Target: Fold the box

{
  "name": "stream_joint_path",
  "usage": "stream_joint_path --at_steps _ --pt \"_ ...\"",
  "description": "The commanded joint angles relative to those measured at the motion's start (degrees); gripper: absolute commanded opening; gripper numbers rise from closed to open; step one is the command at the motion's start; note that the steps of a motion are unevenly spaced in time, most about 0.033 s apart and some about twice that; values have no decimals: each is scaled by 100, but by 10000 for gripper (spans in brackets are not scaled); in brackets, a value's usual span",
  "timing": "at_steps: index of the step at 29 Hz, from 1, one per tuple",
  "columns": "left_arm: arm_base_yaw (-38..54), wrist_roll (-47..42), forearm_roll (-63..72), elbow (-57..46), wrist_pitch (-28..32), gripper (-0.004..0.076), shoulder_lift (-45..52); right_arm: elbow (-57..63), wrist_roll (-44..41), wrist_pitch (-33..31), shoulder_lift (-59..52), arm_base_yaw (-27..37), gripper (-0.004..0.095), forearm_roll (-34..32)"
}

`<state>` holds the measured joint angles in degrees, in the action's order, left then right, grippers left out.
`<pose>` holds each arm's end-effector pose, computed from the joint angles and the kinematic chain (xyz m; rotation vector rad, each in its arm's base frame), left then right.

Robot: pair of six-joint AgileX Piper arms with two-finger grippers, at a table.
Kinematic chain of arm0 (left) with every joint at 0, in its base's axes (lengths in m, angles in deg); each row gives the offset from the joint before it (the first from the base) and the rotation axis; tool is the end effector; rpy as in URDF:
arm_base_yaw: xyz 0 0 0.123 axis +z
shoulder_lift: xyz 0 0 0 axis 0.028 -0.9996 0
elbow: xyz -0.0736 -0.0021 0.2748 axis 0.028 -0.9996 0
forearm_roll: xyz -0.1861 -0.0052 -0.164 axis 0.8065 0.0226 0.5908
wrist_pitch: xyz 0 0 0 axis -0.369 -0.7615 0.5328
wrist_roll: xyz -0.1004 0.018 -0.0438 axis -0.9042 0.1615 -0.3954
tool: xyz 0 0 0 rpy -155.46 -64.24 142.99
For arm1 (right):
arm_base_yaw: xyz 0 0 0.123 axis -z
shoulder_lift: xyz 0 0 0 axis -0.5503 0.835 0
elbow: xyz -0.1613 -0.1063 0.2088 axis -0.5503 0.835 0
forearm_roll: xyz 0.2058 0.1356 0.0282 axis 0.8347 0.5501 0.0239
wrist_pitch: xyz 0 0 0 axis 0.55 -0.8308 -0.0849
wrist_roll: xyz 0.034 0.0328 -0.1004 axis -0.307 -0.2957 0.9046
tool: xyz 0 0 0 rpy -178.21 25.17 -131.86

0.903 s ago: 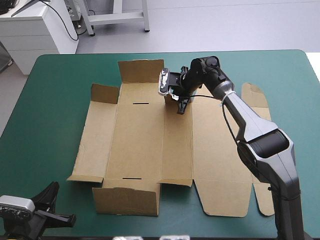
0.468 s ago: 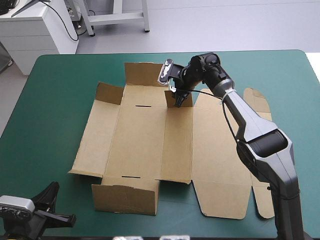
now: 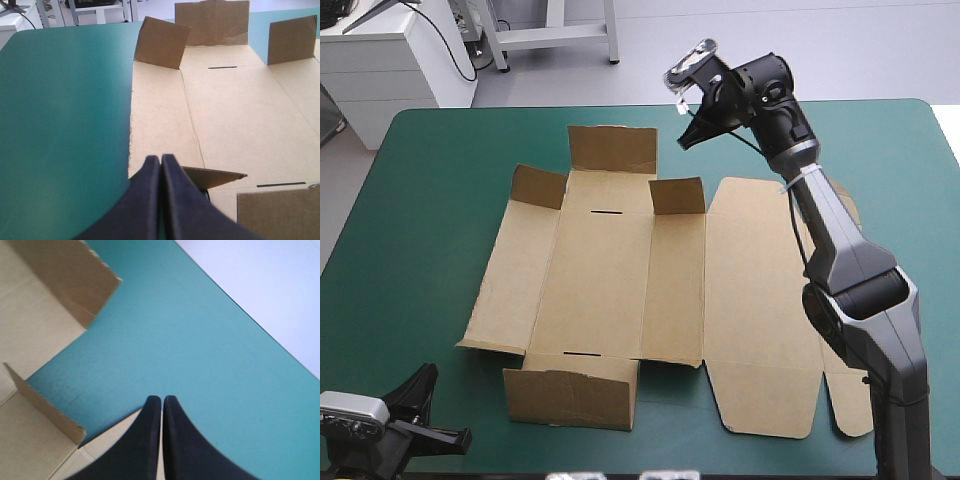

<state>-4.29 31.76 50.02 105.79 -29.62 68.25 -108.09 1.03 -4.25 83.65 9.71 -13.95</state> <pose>0.0254 -0.0133 0.2707 0.1447 1.8349 -0.1138 0.4432 0.1763 0.3884 -0.7917 2.2084 -0.1385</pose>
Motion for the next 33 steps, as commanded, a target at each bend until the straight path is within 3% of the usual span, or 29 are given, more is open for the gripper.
stream_joint_path --at_steps 1,6,13,25,31,33 --pt "-4 -45 -78 111 434 -8 -22 -34 -960 -54 -542 276 -21 -378" --pt "-4 -76 -316 262 509 -8 -327 700 -1168 -54 -975 539 -21 153" --pt "-4 -76 -396 796 799 -8 -1618 2483 -1168 -10 -2049 658 -21 121" --pt "-4 -80 -458 1947 819 9 -4282 5837 -1138 1289 -4600 1188 -21 778" --pt "37 637 62 2504 111 18 -5570 7358 -1176 1902 -5910 1327 -21 736" --pt "440 1085 568 2728 -250 18 -6095 7926 -1329 2062 -6379 1354 -21 736"
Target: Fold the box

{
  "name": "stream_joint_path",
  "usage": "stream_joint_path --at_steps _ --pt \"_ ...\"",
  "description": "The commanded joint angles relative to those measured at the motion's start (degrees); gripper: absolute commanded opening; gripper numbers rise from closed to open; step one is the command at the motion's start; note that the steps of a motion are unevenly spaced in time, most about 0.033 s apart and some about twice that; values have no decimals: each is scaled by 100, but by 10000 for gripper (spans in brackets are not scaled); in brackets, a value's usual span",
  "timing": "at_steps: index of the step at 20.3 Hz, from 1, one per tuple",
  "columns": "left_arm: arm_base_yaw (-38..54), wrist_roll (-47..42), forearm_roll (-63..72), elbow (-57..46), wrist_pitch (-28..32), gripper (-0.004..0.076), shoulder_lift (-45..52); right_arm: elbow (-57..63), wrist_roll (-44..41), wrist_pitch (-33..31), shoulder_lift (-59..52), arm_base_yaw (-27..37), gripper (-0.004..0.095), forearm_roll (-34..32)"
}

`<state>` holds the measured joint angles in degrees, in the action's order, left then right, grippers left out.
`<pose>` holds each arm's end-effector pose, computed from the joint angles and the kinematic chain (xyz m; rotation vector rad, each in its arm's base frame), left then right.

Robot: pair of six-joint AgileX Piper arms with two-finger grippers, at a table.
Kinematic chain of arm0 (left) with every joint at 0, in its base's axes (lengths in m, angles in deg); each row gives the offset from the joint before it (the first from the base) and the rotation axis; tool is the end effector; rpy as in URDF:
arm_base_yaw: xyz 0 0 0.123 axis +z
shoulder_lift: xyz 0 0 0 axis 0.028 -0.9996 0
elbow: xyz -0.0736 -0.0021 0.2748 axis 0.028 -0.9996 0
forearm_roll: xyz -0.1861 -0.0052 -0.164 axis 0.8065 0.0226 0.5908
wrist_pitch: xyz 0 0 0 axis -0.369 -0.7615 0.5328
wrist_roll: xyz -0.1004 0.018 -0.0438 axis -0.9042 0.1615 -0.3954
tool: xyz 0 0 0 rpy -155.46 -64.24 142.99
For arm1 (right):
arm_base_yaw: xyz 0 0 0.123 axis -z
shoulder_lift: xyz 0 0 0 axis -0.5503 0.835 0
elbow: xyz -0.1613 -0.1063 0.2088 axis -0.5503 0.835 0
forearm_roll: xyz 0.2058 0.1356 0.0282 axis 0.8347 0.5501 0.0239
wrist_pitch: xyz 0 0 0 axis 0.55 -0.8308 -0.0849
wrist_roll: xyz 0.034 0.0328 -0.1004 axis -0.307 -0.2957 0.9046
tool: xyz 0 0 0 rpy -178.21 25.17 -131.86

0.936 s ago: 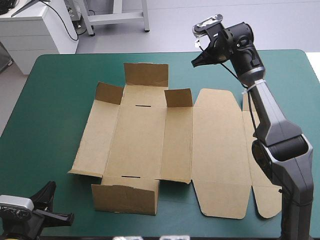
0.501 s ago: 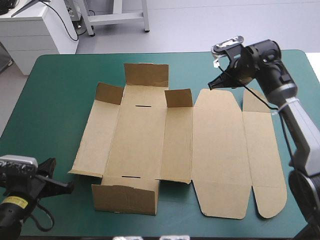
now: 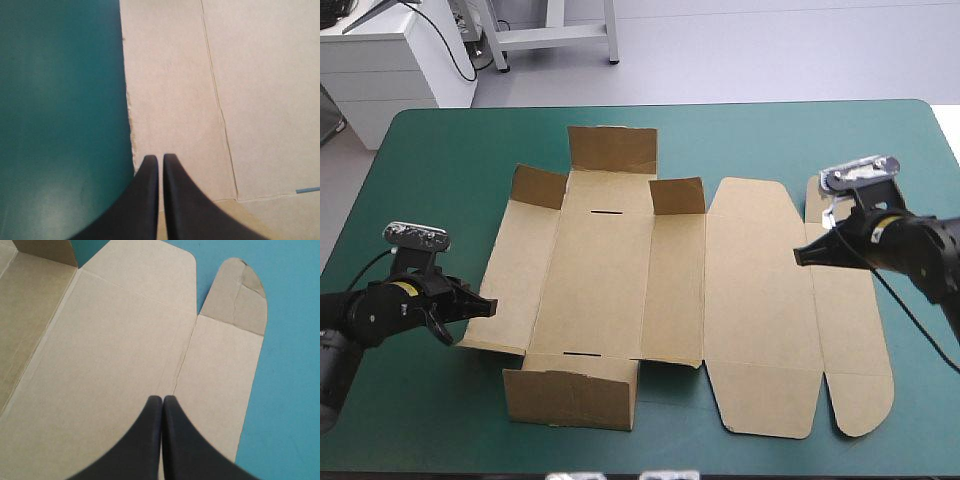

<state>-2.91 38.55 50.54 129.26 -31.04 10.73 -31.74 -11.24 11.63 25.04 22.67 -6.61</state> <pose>0.1936 -0.0175 0.2996 0.2539 2.4396 -0.0927 0.2271 0.0402 0.3697 -0.3164 2.3677 0.0171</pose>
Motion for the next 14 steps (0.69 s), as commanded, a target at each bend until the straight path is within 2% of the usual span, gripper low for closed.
stream_joint_path --at_steps 1,3,6,8,10,14 --pt "823 764 1166 515 -363 18 -716 590 -219 500 -786 58 -21 1" --pt "1606 1238 1721 616 -629 17 -1224 926 -221 508 -1123 58 -21 106" --pt "2036 1444 1772 826 -1160 17 -1885 1184 -221 539 -1473 58 -21 224" --pt "2036 1827 1884 1158 -2056 17 -2604 1303 -221 431 -1659 58 -21 286" --pt "2036 2079 2238 1459 -2689 17 -3087 1342 -221 299 -1770 58 -21 256" --pt "2024 2124 2452 1626 -2676 17 -3348 1347 -193 92 -1884 58 -21 220"
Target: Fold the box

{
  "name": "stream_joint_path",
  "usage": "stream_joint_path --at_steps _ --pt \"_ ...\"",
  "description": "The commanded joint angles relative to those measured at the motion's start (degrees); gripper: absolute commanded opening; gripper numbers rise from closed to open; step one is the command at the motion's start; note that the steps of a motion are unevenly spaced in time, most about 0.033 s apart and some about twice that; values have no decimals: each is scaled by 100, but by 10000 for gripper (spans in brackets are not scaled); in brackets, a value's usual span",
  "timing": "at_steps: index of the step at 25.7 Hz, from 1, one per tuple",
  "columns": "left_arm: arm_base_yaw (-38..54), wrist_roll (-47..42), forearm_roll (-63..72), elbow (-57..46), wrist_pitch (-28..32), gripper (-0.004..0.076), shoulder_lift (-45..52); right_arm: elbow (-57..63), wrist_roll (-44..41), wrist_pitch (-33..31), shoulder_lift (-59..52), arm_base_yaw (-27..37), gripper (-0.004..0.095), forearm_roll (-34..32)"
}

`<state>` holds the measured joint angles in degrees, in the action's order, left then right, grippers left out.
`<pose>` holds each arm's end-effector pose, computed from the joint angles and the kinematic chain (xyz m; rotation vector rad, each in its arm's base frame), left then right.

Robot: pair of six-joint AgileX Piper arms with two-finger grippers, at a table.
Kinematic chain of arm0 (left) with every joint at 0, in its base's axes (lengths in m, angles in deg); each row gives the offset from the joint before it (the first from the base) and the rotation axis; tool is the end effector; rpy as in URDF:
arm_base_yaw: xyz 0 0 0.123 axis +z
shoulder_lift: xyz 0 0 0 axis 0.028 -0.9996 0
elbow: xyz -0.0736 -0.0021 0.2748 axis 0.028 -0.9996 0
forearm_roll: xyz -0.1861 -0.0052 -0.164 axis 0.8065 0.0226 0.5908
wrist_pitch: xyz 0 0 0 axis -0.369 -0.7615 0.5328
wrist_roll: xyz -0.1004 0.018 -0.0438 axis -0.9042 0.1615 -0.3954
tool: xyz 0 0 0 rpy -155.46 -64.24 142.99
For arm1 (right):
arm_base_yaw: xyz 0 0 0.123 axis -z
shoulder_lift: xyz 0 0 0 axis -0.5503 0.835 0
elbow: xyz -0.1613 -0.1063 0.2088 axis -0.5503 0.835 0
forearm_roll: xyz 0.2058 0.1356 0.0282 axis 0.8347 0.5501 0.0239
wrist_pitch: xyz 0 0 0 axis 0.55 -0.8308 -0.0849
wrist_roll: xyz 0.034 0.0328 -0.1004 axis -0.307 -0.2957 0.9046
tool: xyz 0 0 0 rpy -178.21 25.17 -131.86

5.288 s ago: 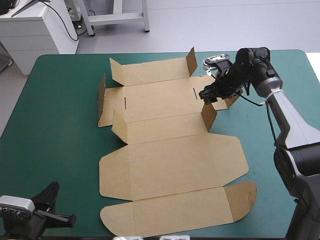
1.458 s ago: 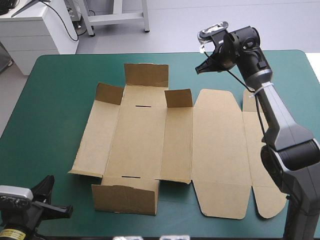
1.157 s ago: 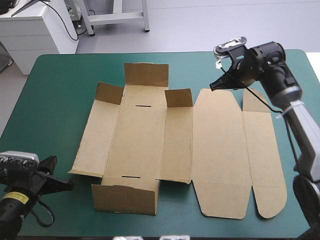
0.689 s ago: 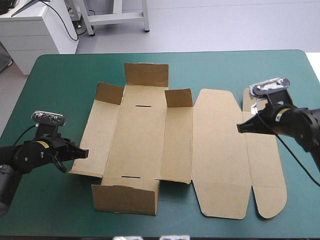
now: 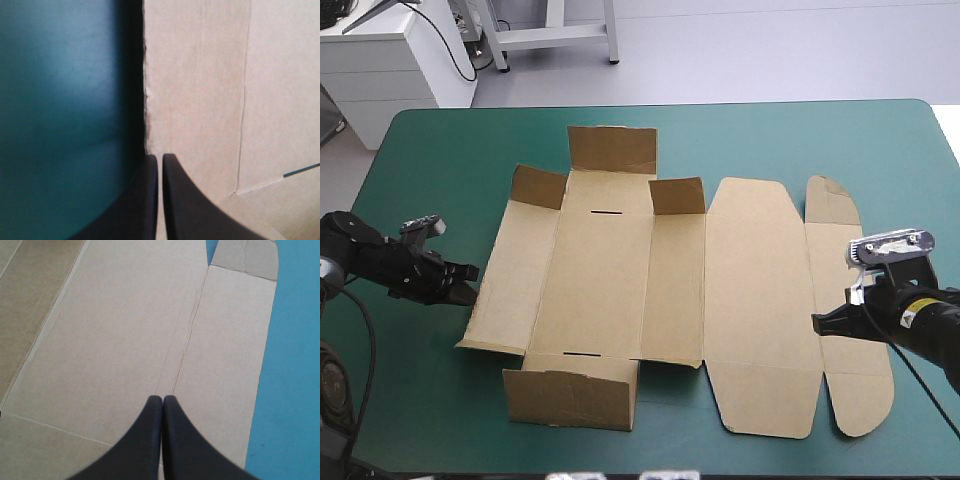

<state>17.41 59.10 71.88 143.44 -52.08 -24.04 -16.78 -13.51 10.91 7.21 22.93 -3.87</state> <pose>0.2811 0.0413 0.2245 0.0958 2.8848 -0.6762 0.1489 0.0291 0.3450 -0.2467 2.3406 0.0960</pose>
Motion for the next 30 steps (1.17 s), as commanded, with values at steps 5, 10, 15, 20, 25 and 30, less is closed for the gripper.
stream_joint_path --at_steps 5,10,15,20,25,30 --pt "-8 69 317 208 -447 27 129 -149 117 16 -101 32 -21 -53" --pt "-8 82 315 208 -399 234 125 -149 117 -63 -101 32 -21 -53" --pt "-8 -126 328 208 -49 535 47 -149 128 -180 -101 32 -21 -53" --pt "-8 -126 672 198 -42 556 -286 -149 141 -189 -101 32 -21 -53" --pt "-19 -126 1632 198 -468 547 -707 -149 141 -189 -101 32 -21 -53" --pt "-299 -412 1510 198 -584 547 -762 -149 159 -164 -101 32 -21 -100"
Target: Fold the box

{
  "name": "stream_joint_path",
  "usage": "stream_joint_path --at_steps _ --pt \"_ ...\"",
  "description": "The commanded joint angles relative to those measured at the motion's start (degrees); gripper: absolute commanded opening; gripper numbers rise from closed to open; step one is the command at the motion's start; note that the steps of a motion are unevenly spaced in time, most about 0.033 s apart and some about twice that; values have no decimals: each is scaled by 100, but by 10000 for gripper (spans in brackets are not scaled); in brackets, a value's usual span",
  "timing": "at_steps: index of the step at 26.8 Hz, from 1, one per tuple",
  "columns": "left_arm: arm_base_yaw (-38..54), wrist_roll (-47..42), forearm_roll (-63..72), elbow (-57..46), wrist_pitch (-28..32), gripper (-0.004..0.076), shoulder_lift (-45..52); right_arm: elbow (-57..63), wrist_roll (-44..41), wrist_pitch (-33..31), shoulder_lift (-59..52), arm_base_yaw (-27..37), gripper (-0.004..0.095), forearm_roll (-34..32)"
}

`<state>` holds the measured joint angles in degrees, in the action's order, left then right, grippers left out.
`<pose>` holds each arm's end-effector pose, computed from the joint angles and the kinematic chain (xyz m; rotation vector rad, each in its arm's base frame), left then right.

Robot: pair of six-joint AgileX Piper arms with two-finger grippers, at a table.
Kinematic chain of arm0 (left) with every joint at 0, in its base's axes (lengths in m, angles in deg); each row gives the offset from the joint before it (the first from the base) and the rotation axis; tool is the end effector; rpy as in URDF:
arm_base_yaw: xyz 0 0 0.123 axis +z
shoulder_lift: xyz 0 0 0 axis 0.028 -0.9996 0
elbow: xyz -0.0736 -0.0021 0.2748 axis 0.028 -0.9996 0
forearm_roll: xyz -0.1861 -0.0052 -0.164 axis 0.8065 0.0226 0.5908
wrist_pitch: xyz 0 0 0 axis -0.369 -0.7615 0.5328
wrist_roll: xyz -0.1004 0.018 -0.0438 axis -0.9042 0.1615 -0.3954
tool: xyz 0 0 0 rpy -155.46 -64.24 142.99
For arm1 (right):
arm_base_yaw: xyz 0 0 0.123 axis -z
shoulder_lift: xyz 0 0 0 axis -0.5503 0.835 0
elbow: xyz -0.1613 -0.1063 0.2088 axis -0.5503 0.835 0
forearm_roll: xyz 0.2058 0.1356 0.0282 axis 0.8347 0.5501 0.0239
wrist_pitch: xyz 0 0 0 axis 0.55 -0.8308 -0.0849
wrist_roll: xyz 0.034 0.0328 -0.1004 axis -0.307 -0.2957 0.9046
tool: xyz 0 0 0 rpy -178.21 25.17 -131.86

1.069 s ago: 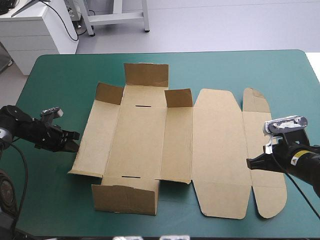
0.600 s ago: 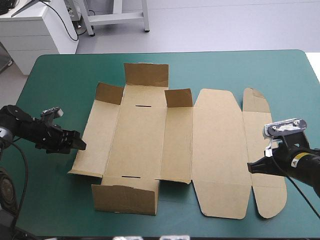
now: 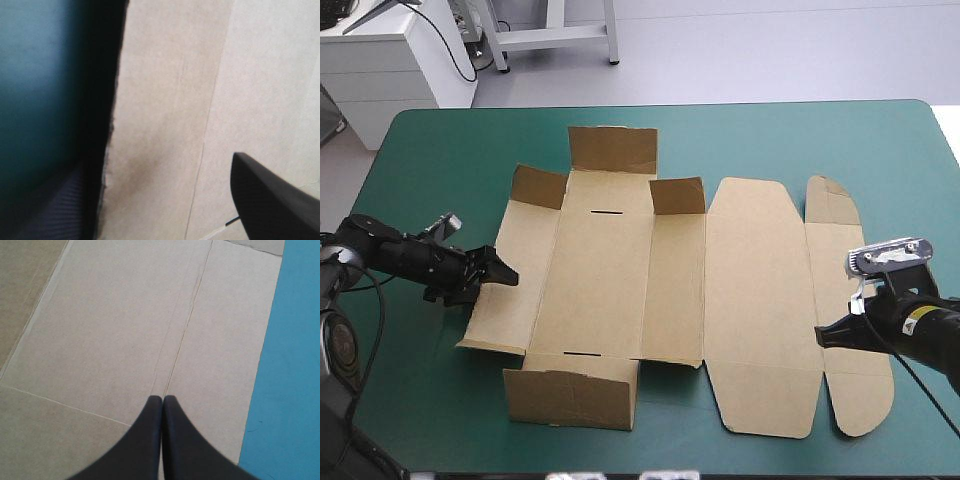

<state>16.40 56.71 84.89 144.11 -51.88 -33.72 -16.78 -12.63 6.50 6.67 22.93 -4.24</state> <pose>0.3101 0.0260 0.1901 -0.1608 2.8483 -1.0259 0.1408 0.0271 0.3406 -0.2746 2.4049 0.0762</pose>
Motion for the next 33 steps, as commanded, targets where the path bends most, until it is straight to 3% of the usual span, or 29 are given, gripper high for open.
stream_joint_path --at_steps 1,6,8,9,10,11,12,13,21,26,33 --pt "-395 -191 167 130 -604 547 205 -149 71 302 -47 32 -21 -64" --pt "-1015 -495 -216 130 -604 543 205 -149 71 302 -47 32 -21 -131" --pt "-1058 -585 -216 130 -604 491 232 -149 71 302 -47 32 -21 -180" --pt "-1058 -596 -216 130 -604 442 256 -149 71 302 -47 32 -21 -191" --pt "-1048 -606 -202 130 -604 300 355 -149 71 302 -47 32 -21 -199" --pt "-1048 -660 -213 130 -604 206 410 -149 71 302 -47 32 -21 -211" --pt "-1048 -634 -239 130 -604 35 535 -149 71 302 -47 32 -21 -223" --pt "-1048 -600 -255 130 -604 -1 617 -149 71 302 -47 32 -21 -235" --pt "-1220 -617 -826 271 -604 -8 1224 -149 71 329 -47 32 -21 -234" --pt "-2465 -1359 -3419 1122 -604 -8 1275 -149 71 329 -47 32 -21 -198" --pt "-4105 -1294 -5694 2660 -540 -8 1076 -149 71 274 -47 32 -21 -64"
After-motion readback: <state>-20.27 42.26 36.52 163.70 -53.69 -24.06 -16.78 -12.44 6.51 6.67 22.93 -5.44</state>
